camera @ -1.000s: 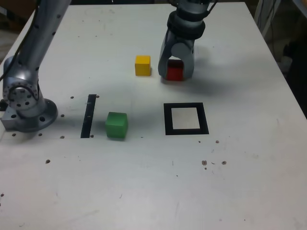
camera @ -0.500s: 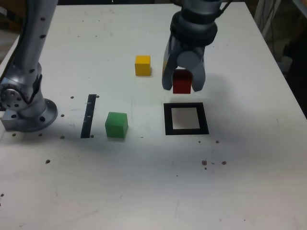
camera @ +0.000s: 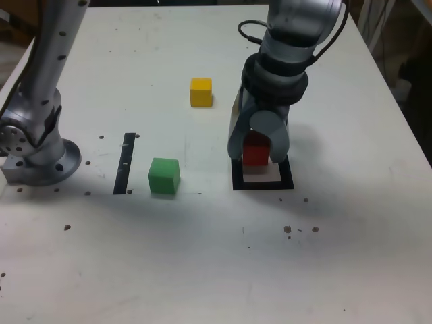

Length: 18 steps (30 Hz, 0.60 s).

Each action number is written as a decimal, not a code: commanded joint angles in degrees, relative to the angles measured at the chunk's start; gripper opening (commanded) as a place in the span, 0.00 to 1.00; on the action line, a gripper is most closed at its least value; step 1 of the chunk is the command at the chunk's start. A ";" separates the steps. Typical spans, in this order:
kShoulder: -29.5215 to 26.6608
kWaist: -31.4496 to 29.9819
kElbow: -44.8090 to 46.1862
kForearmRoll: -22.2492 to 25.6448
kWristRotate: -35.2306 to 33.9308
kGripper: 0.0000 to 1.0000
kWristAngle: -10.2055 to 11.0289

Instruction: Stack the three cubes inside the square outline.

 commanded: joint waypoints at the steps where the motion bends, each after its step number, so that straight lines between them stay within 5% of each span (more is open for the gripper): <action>1: 0.50 0.06 0.27 -0.45 -0.08 0.18 -0.45; 10: 2.01 0.06 0.30 -1.42 0.83 0.25 -1.46; 13: 2.20 0.06 0.22 -1.23 1.25 0.42 -1.50; 18: 2.20 0.06 -0.21 -0.10 2.18 0.84 -0.85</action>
